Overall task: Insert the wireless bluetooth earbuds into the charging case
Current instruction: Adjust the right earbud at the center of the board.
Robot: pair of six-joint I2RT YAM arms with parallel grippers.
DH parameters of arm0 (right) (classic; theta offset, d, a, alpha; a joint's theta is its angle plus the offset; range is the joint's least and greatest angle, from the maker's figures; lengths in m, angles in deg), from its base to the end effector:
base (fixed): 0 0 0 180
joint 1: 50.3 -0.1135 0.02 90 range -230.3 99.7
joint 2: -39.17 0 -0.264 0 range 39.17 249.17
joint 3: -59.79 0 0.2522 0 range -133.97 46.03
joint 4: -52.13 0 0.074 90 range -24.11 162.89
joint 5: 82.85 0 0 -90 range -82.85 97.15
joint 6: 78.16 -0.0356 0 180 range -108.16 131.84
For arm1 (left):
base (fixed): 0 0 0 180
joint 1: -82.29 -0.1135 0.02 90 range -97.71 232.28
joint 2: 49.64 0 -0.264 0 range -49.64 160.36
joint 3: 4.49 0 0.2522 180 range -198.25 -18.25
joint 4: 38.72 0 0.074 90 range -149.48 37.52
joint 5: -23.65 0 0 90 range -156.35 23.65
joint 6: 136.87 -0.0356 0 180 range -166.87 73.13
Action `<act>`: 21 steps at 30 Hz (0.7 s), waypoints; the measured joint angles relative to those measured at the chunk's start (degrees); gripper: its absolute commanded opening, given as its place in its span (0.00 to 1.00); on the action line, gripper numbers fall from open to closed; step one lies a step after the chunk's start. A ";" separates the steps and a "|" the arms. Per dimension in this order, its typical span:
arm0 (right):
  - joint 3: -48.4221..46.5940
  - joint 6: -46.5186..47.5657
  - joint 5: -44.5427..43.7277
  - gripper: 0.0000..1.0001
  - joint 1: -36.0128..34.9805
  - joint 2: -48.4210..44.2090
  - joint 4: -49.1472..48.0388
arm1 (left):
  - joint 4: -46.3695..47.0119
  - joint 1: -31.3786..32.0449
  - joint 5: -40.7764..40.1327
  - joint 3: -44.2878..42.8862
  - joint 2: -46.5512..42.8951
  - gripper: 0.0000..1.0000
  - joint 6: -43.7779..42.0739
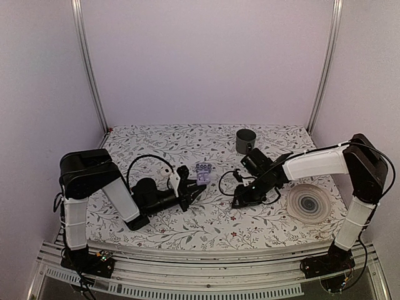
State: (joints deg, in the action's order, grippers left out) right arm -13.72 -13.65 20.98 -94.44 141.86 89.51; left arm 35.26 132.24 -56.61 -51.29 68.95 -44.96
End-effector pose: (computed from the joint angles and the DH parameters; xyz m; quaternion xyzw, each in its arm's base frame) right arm 0.2391 0.2438 0.1485 -0.1816 0.9552 0.2119 0.0983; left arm 0.2104 -0.2597 0.1099 0.3371 0.6062 -0.3669 0.6199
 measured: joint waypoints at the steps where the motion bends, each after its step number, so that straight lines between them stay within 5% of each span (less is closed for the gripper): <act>1: 0.72 -0.31 0.00 0.41 1.62 -0.70 0.02 | 0.00 0.00 0.00 0.00 0.00 0.00 0.00; 5: 1.40 -0.85 -0.17 0.42 4.74 -2.67 0.04 | 0.00 0.00 0.02 0.00 -0.02 0.00 0.02; 21: 2.78 -5.70 0.24 0.30 -2.75 -2.75 -0.63 | 0.00 0.00 0.04 0.22 -0.09 0.00 0.04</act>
State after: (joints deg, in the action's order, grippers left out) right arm -10.94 -19.36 21.22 -97.19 139.11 88.87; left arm 35.26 132.24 -56.56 -51.07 68.86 -44.92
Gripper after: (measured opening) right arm 0.306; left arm 0.197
